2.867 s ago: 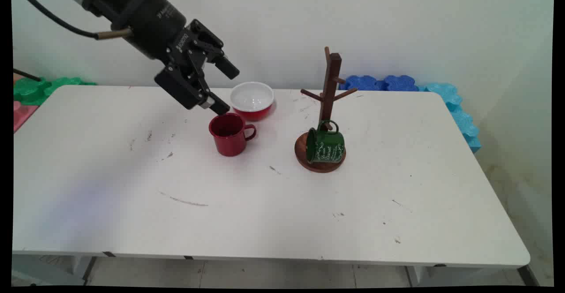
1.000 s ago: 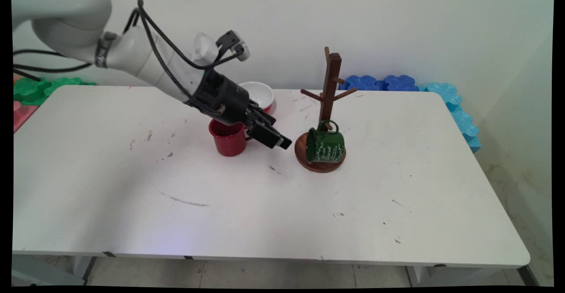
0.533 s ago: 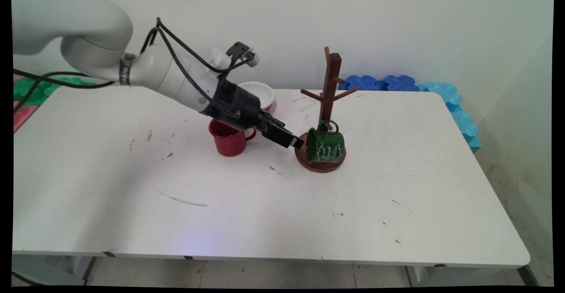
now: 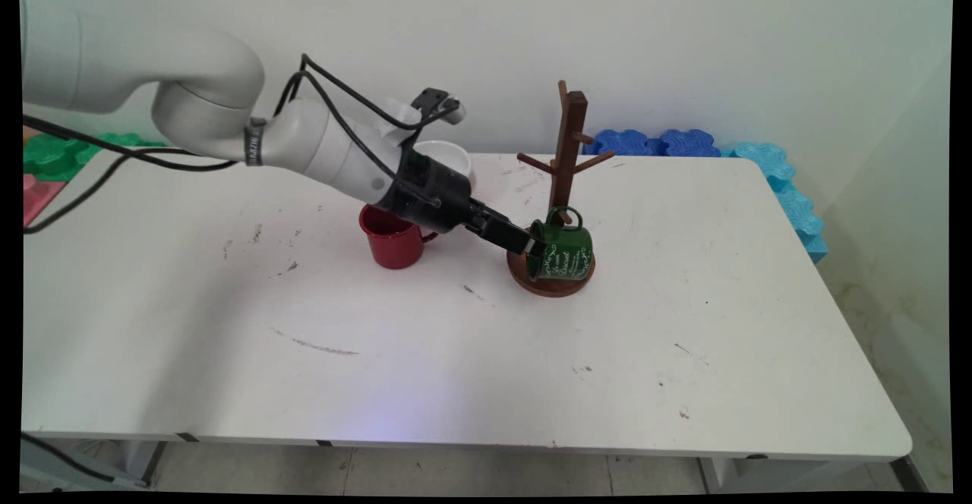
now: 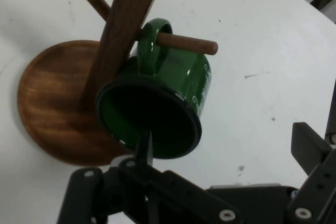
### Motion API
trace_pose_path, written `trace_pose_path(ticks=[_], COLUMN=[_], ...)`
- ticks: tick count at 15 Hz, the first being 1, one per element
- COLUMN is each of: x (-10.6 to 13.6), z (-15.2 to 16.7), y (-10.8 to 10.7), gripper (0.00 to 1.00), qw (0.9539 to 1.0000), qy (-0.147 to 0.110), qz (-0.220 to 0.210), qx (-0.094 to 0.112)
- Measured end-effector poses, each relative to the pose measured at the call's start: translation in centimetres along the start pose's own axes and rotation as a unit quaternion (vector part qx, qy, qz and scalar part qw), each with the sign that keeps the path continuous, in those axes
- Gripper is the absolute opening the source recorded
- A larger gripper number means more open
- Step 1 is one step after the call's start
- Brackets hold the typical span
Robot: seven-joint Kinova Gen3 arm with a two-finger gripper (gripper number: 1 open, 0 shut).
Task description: Pick up the green mug from the rack
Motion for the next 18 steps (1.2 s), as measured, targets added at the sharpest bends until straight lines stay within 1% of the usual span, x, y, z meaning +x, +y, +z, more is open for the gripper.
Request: trace_pose_path(ticks=[10,18], x=[-1.3,-1.8], z=[3.1,5.6], y=[-0.1,0.0], gripper=[1.0,1.0], qw=[0.9995,0.9992], qy=[0.0,0.008], qz=[-0.024,-0.03], qx=[-0.02,-0.027])
